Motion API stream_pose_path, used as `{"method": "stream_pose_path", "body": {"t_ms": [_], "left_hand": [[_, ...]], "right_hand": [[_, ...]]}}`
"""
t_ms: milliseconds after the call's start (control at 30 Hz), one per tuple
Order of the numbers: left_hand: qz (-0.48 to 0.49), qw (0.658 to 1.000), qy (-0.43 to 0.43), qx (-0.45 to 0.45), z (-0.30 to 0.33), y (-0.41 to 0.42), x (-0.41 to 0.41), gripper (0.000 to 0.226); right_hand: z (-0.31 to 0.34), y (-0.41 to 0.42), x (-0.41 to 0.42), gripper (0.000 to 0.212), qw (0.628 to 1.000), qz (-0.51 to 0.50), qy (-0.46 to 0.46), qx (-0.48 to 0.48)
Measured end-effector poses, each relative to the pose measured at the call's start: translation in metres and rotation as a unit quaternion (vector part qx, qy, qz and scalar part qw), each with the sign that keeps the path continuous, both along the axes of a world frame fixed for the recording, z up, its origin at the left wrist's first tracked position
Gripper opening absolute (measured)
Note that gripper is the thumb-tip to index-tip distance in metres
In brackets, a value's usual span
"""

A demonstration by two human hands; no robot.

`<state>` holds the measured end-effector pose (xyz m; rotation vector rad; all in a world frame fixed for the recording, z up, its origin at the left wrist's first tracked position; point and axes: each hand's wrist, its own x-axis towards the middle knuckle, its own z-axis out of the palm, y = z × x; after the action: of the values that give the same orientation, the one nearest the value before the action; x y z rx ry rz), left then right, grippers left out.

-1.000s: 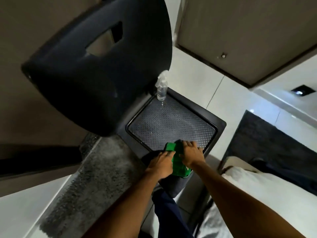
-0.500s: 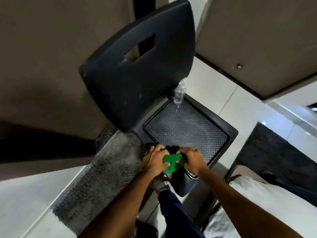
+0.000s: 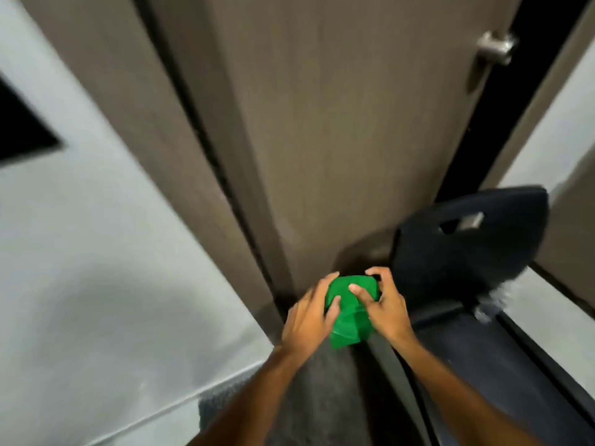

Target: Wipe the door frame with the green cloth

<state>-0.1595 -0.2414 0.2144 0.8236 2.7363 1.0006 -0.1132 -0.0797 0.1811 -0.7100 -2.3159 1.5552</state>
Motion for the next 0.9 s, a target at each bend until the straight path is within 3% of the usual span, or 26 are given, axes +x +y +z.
{"method": "stream_pose_path", "body": {"t_ms": [233, 367, 500, 633, 767, 833, 900], "left_hand": [[0.033, 0.966, 0.252, 0.043, 0.153, -0.082, -0.049, 0.046], [0.060, 0.896, 0.437, 0.051, 0.249, -0.114, -0.077, 0.049], [0.115, 0.806, 0.578, 0.058, 0.359, -0.143, -0.098, 0.054], [0.157, 0.763, 0.625, 0.045, 0.431, -0.156, -0.110, 0.051], [0.195, 0.790, 0.581, -0.011, 0.468, -0.164, -0.122, 0.049], [0.218, 0.792, 0.570, 0.003, 0.476, -0.179, -0.131, 0.054], [0.246, 0.769, 0.591, 0.014, 0.492, -0.195, -0.143, 0.056]], "right_hand": [[0.189, -0.081, -0.081, 0.029, 0.955, 0.015, 0.253, 0.152], [0.295, -0.121, -0.103, 0.026, 0.910, 0.015, 0.371, 0.185], [0.400, -0.153, -0.117, 0.040, 0.847, 0.070, 0.483, 0.210], [0.474, -0.163, -0.134, 0.038, 0.786, 0.053, 0.557, 0.262], [0.515, -0.168, -0.157, 0.050, 0.773, 0.005, 0.522, 0.361], [0.514, -0.167, -0.166, 0.058, 0.720, -0.029, 0.498, 0.483], [0.508, -0.168, -0.174, 0.058, 0.650, -0.010, 0.513, 0.561]]}}
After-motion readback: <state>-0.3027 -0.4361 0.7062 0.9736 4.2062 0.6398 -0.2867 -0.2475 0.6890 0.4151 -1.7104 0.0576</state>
